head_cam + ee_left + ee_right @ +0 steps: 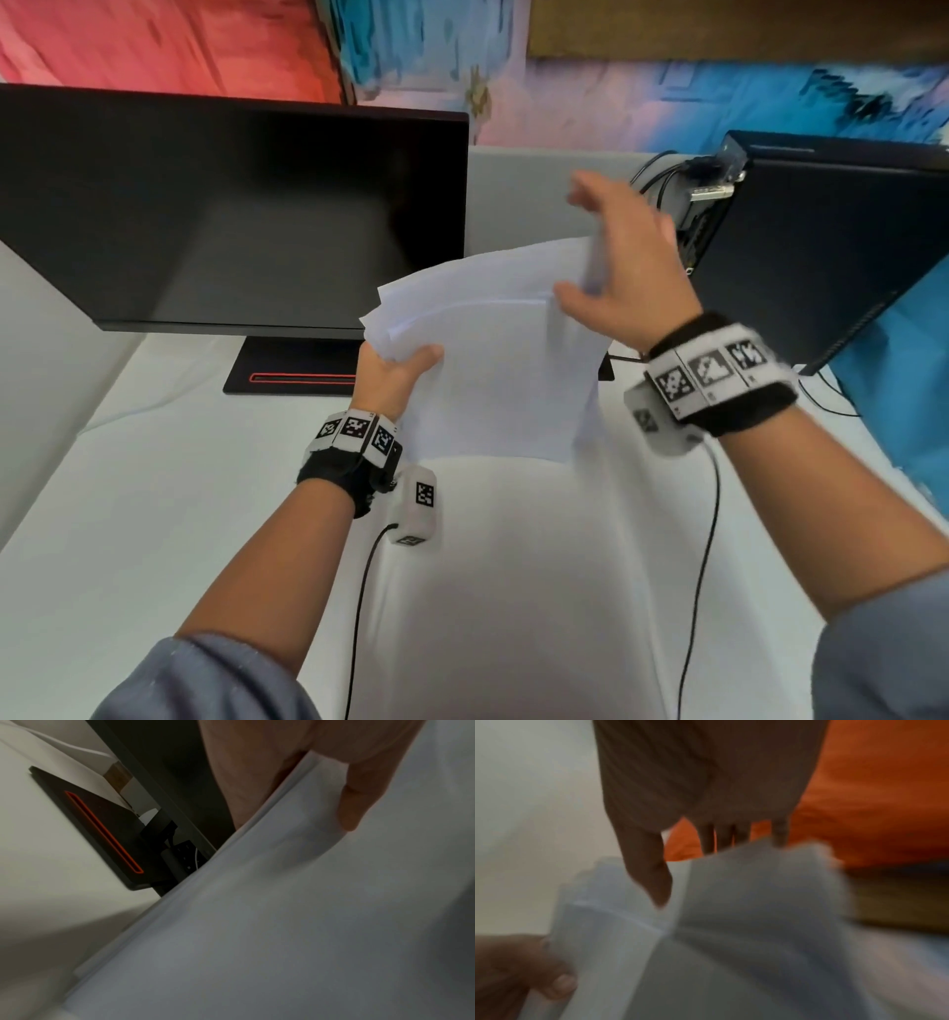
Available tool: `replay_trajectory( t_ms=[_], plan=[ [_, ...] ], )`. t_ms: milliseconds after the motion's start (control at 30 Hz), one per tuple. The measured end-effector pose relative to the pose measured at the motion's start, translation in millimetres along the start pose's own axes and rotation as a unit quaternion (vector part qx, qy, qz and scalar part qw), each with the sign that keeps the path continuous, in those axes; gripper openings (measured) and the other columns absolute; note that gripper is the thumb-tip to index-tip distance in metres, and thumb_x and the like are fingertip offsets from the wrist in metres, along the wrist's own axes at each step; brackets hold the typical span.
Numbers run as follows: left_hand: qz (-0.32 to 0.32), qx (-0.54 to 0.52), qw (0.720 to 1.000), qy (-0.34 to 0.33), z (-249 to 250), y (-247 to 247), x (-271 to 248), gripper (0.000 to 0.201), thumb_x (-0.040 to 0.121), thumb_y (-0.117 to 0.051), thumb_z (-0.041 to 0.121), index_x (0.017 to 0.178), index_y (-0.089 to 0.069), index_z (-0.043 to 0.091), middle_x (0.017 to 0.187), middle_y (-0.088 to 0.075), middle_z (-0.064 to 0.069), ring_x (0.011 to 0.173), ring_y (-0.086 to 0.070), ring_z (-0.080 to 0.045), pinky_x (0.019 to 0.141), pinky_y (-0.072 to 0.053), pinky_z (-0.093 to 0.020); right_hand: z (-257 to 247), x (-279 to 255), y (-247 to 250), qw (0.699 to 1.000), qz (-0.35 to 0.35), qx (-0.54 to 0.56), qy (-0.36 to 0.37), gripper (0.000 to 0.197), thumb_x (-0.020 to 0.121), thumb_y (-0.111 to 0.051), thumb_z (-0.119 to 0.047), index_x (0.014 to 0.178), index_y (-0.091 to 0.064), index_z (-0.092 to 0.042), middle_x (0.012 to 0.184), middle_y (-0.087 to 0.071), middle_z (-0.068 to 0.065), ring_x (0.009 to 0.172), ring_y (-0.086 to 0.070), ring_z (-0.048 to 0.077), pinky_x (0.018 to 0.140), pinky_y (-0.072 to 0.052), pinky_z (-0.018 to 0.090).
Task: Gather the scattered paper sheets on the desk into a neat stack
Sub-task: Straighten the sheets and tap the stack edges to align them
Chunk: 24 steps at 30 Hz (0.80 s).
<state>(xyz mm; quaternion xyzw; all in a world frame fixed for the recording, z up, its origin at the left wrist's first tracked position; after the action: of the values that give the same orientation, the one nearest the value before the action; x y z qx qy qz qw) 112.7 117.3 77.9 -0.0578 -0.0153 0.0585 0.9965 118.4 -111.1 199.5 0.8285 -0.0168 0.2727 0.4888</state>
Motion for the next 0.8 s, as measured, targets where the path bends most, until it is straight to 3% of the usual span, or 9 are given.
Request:
replay_trajectory(
  t_ms=[100,167,233,300,333,400,467,667,800],
  plan=[
    [-0.010,-0.001,1.000,-0.001,1,1,0,0.034,0.068,-0.068,0.002,0.092,-0.063,0.026,0.087,-0.071,0.009,0.081,-0.070,-0.003,0.070,-0.056,-0.020,-39,29,-5,0.946,-0.157,-0.260,0.111,0.078,0.073,-0.065,-0.031,0.142,-0.030,-0.017,0.140,-0.044,0.005,0.136,-0.034,0.023,0.113,-0.013,0.050],
    [-0.014,0.003,1.000,-0.003,-1,3,-1,0.034,0.068,-0.069,0.003,0.094,-0.062,0.025,0.092,-0.069,0.003,0.081,-0.070,-0.003,0.072,-0.056,-0.022,-55,37,-23,0.918,-0.221,-0.299,0.137,0.068,0.077,-0.063,-0.027,0.137,-0.034,-0.016,0.129,-0.055,0.007,0.125,-0.047,0.026,0.109,-0.022,0.049],
    [-0.017,0.008,1.000,-0.004,-4,5,-2,0.035,0.067,-0.070,0.003,0.095,-0.061,0.023,0.094,-0.068,-0.001,0.082,-0.069,-0.005,0.073,-0.056,-0.024,-63,39,-35,0.912,-0.257,-0.294,0.122,0.056,0.080,-0.060,-0.023,0.131,-0.038,-0.015,0.110,-0.064,0.008,0.099,-0.061,0.030,0.088,-0.040,0.041],
    [-0.017,0.004,1.000,0.002,-5,7,-2,0.036,0.068,-0.072,-0.001,0.095,-0.060,0.021,0.094,-0.067,-0.003,0.082,-0.068,-0.007,0.073,-0.057,-0.024,-67,37,-40,0.916,-0.267,-0.282,0.104,0.048,0.082,-0.058,-0.020,0.127,-0.041,-0.014,0.092,-0.060,0.007,0.080,-0.058,0.030,0.067,-0.040,0.033],
    [-0.017,0.002,1.000,0.006,-5,7,-1,0.036,0.069,-0.072,-0.002,0.095,-0.060,0.020,0.094,-0.067,-0.004,0.084,-0.068,-0.010,0.074,-0.057,-0.027,-67,35,-42,0.916,-0.271,-0.279,0.100,0.046,0.082,-0.058,-0.019,0.126,-0.043,-0.015,0.086,-0.054,0.006,0.075,-0.053,0.029,0.064,-0.038,0.032],
    [-0.025,0.006,1.000,0.010,-6,6,0,0.035,0.068,-0.072,0.001,0.096,-0.061,0.019,0.099,-0.067,-0.009,0.091,-0.067,-0.020,0.079,-0.057,-0.034,-65,31,-47,0.916,-0.284,-0.270,0.088,0.045,0.083,-0.059,-0.018,0.125,-0.045,-0.016,0.083,-0.046,0.005,0.073,-0.048,0.027,0.062,-0.036,0.031],
    [-0.026,0.015,0.999,0.012,-5,6,1,0.036,0.070,-0.074,-0.001,0.097,-0.061,0.020,0.099,-0.067,-0.009,0.095,-0.066,-0.025,0.082,-0.056,-0.037,-61,27,-53,0.918,-0.292,-0.256,0.077,0.044,0.083,-0.057,-0.016,0.126,-0.046,-0.016,0.085,-0.049,0.006,0.075,-0.050,0.029,0.063,-0.036,0.031],
    [-0.017,0.029,0.999,0.010,-8,6,6,0.033,0.074,-0.075,0.000,0.102,-0.063,0.013,0.100,-0.069,-0.010,0.093,-0.067,-0.022,0.081,-0.057,-0.033,-50,26,-61,0.932,-0.262,-0.235,0.088,0.035,0.082,-0.052,-0.011,0.112,-0.064,-0.023,0.101,-0.066,0.009,0.096,-0.061,0.033,0.066,-0.033,0.030],
    [-0.053,0.072,0.995,0.044,-14,13,7,0.023,0.073,-0.077,0.001,0.089,-0.069,0.016,0.081,-0.074,0.006,0.077,-0.070,-0.011,0.073,-0.057,-0.029,-32,34,-37,0.953,-0.234,-0.187,0.044,0.027,0.079,-0.064,-0.015,0.105,-0.069,-0.020,0.096,-0.069,0.012,0.096,-0.062,0.033,0.067,-0.036,0.029]
  ],
)
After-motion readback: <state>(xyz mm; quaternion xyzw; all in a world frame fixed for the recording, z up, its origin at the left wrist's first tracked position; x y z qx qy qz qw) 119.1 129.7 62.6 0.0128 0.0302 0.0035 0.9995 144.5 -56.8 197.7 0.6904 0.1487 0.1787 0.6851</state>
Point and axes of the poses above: each hand's wrist, its own x-axis towards the middle knuckle, its own y-axis out of the back of the hand, z = x × y, the point moved 2 cm from there along x, towards the middle knuckle
